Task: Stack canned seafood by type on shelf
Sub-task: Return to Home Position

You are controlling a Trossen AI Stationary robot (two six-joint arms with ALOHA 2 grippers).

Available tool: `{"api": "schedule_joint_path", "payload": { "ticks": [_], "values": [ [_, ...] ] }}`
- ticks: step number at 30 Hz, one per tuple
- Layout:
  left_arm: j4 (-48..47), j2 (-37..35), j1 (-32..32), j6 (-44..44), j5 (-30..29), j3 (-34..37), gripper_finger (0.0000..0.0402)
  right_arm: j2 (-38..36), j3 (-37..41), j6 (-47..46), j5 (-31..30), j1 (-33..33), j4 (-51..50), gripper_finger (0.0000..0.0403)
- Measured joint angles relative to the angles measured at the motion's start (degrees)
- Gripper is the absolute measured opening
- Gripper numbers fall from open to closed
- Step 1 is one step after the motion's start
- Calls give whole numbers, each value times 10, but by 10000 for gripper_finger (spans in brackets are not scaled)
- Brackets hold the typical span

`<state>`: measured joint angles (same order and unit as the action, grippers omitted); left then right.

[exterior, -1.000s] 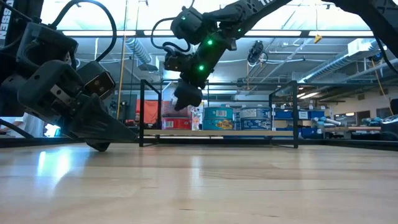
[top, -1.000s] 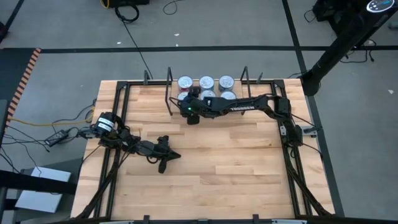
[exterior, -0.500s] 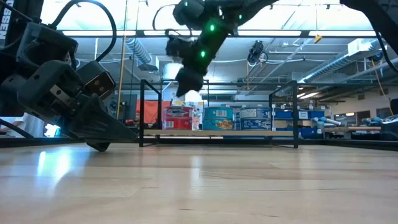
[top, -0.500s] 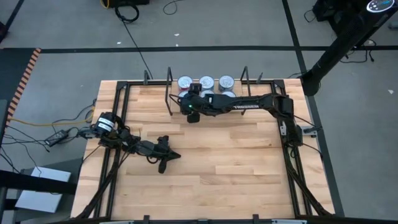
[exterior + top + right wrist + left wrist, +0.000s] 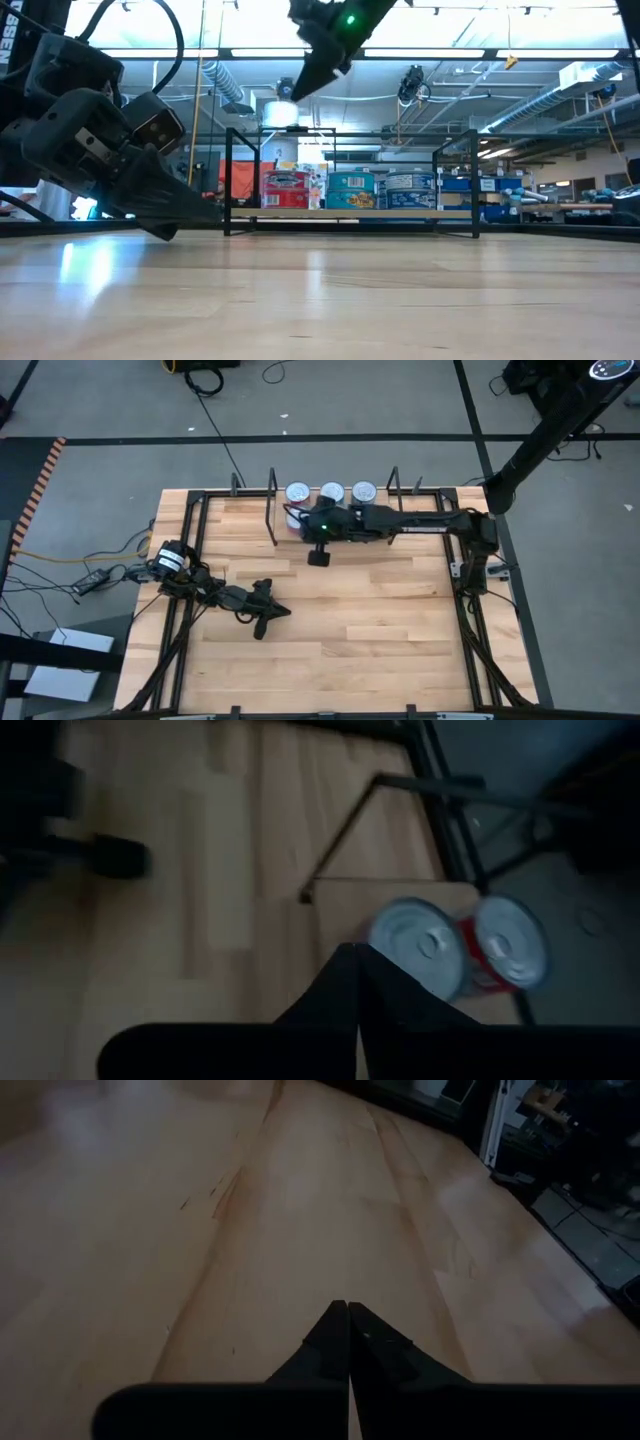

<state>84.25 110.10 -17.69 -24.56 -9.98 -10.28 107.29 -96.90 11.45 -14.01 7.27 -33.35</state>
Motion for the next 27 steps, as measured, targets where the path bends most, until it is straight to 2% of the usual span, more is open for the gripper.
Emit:
{"api": "schedule_joint_path", "payload": {
  "ticks": [5, 12, 27],
  "values": [
    [13, 0, 0, 4, 1, 0, 3, -60, 94, -23, 16, -20, 75, 4],
    [53, 0, 6, 6, 2, 0, 3, -184, 289, -93, 19, -52, 217, 2],
    [54, 0, 58, 5, 2, -1, 3, -500, 625, -178, 63, -87, 364, 0]
  ]
}}
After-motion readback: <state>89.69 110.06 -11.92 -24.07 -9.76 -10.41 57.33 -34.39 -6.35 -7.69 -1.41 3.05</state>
